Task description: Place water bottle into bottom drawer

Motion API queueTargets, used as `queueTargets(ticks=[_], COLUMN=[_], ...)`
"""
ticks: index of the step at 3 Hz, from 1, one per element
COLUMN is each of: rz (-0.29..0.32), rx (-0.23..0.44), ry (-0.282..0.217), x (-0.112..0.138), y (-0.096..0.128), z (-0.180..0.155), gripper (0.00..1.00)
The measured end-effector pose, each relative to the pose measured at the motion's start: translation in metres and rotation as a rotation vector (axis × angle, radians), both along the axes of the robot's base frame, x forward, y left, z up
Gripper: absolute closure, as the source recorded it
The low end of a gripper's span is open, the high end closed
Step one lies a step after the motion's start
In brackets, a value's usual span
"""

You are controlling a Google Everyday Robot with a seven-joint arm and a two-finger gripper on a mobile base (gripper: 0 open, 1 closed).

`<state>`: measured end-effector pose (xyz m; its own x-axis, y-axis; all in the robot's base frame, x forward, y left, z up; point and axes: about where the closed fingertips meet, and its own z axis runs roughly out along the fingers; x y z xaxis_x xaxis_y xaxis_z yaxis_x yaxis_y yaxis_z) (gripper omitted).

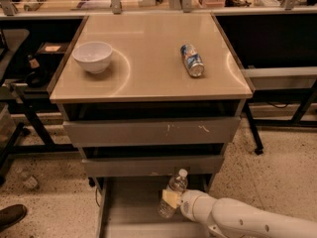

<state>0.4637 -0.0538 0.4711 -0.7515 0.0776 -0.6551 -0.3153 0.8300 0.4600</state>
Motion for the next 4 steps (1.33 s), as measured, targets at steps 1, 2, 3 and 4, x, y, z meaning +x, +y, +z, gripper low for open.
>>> queueTargets(ticks=[1, 2, 3, 4], rz=[-0.030, -0.079, -0.156, -0.209], rx=[-0.001, -0.009, -0.042, -0.047], ry=[0.014, 0.028, 0.017, 0.039], x=[-0.004, -0.014, -0.008, -0.009], y=[0.005, 0.020, 0.018, 0.021], z=[-0.020, -0.054, -0.080, -0.107], gripper=[1.00, 1.00, 1.00, 1.00])
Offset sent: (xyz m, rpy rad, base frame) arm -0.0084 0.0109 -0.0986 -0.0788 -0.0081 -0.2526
